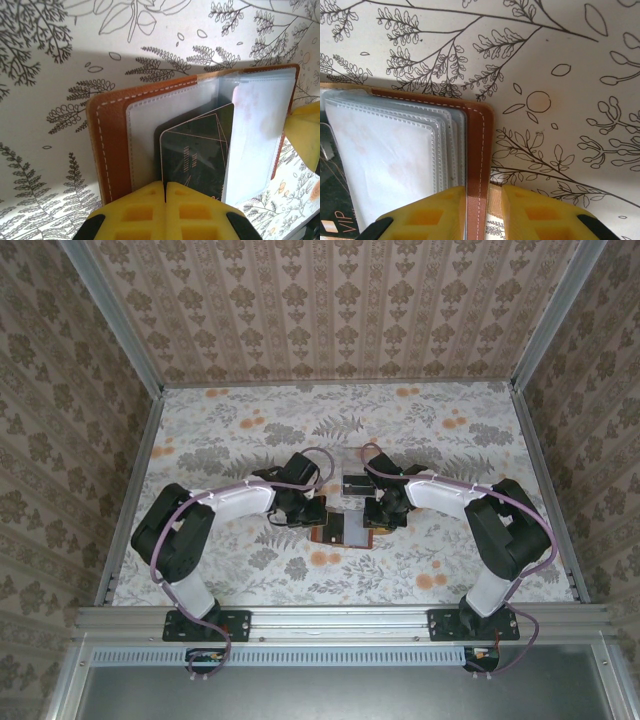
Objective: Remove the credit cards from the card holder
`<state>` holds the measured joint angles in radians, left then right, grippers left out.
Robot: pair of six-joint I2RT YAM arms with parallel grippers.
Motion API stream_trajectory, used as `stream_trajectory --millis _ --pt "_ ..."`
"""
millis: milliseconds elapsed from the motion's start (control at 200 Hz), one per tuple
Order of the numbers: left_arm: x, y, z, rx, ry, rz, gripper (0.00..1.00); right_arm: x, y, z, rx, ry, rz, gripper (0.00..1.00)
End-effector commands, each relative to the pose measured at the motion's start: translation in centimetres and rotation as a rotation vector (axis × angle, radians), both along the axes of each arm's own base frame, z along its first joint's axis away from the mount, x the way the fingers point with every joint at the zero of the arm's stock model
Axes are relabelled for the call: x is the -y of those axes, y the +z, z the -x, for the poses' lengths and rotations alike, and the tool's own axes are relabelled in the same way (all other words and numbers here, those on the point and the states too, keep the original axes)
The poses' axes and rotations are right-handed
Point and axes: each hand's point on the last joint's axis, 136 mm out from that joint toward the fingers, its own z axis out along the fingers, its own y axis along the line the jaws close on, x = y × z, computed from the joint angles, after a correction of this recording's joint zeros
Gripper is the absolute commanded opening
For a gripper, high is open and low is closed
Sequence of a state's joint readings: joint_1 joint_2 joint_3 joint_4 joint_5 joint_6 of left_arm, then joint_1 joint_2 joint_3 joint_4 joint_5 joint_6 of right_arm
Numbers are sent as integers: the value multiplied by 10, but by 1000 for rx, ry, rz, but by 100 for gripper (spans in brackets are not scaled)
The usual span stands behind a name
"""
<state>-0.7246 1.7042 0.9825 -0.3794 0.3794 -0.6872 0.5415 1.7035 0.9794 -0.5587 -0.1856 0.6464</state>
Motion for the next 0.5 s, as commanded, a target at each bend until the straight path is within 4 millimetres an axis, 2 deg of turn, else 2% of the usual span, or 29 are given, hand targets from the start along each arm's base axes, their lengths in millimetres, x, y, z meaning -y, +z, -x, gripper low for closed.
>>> stream_trajectory --millis 0,495 --pt "-3 12 -6 34 -1 -12 4 7 -5 5 -21 13 42 26" --pt "-1 18 -10 48 -3 -16 4 5 -6 4 -23 17 38 26"
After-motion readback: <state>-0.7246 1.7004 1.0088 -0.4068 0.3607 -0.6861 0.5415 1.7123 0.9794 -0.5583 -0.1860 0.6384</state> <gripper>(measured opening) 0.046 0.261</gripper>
